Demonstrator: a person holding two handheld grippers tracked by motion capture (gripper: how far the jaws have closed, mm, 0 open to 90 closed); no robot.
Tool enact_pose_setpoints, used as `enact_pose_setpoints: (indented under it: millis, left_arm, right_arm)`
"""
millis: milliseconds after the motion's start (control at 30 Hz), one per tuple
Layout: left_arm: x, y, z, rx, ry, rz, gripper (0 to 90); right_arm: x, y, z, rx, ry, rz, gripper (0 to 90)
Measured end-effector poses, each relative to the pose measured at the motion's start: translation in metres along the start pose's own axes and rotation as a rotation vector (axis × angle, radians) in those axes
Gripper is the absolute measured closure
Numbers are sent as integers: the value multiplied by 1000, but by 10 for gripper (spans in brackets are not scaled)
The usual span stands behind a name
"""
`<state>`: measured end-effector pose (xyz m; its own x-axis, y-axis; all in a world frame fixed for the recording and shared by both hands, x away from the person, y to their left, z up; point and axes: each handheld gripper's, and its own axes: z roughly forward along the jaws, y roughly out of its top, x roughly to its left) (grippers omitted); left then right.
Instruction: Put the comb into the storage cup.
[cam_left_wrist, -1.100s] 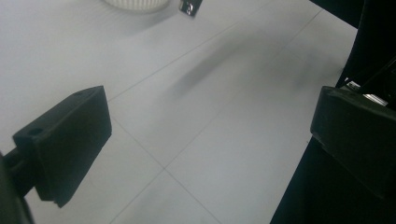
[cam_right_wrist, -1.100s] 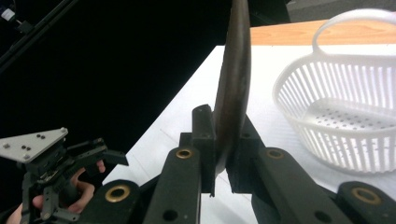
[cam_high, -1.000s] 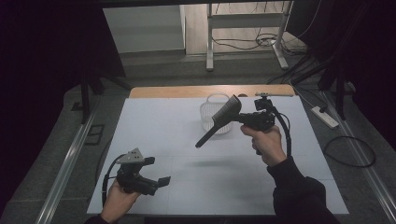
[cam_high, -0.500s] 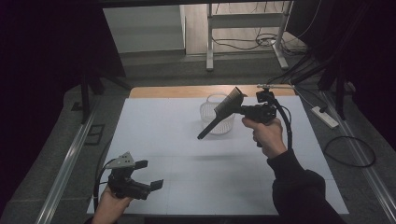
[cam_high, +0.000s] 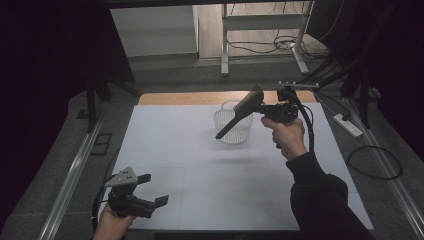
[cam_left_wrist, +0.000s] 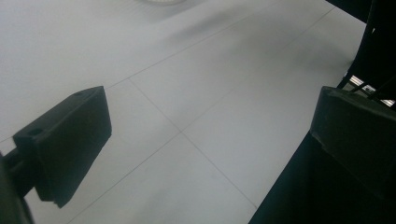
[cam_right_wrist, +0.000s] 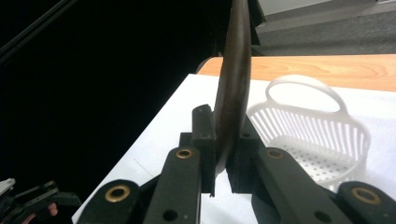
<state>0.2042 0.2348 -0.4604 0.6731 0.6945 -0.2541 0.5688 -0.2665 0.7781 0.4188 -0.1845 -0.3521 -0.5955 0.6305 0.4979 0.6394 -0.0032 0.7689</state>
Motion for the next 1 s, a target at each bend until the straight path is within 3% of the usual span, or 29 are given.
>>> enact_pose_setpoints:
  millis: [1000]
  left_arm:
    - [-4,-14,-19,9,92,16,0]
  right_arm:
    - [-24,24,9,-57,-91,14,835]
